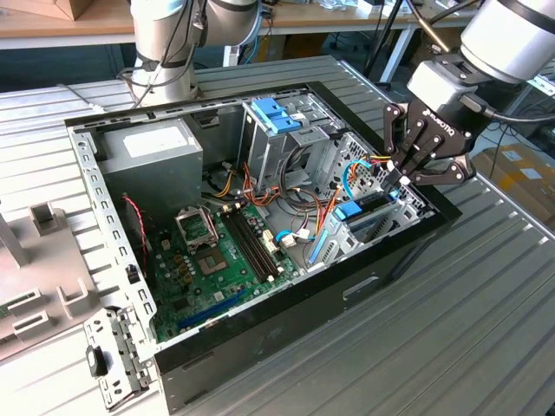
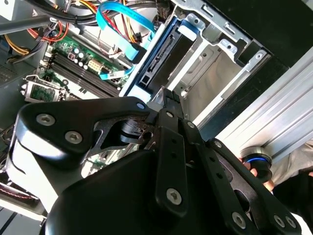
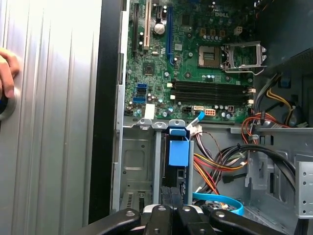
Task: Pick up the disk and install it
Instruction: 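Insert the disk into the insertion slot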
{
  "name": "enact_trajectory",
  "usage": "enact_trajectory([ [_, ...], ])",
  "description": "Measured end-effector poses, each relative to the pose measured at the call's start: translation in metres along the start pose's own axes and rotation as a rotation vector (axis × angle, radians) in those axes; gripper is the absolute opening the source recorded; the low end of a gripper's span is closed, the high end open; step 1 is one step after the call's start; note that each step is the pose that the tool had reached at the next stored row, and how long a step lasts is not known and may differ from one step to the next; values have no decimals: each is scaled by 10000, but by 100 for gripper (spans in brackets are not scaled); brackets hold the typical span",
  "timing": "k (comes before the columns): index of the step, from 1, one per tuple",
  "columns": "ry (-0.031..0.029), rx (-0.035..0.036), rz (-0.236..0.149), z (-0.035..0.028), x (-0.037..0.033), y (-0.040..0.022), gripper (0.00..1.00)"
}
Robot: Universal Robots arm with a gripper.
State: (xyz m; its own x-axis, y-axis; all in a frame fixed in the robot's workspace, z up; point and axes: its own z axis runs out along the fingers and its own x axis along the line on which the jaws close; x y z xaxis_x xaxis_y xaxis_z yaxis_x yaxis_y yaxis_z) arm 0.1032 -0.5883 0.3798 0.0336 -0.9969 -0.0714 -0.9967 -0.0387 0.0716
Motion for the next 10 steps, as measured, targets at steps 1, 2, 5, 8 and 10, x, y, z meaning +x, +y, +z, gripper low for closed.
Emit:
enact_trajectory([
  [1, 0, 0, 0, 5, 1, -10, 11],
  [2, 0, 0, 0, 8, 1, -18, 11],
  [5, 0, 0, 0, 20, 4, -60, 11],
  [8, -1, 0, 0, 26, 5, -85, 11],
  [10, 0, 0, 0, 31, 6, -110, 11],
])
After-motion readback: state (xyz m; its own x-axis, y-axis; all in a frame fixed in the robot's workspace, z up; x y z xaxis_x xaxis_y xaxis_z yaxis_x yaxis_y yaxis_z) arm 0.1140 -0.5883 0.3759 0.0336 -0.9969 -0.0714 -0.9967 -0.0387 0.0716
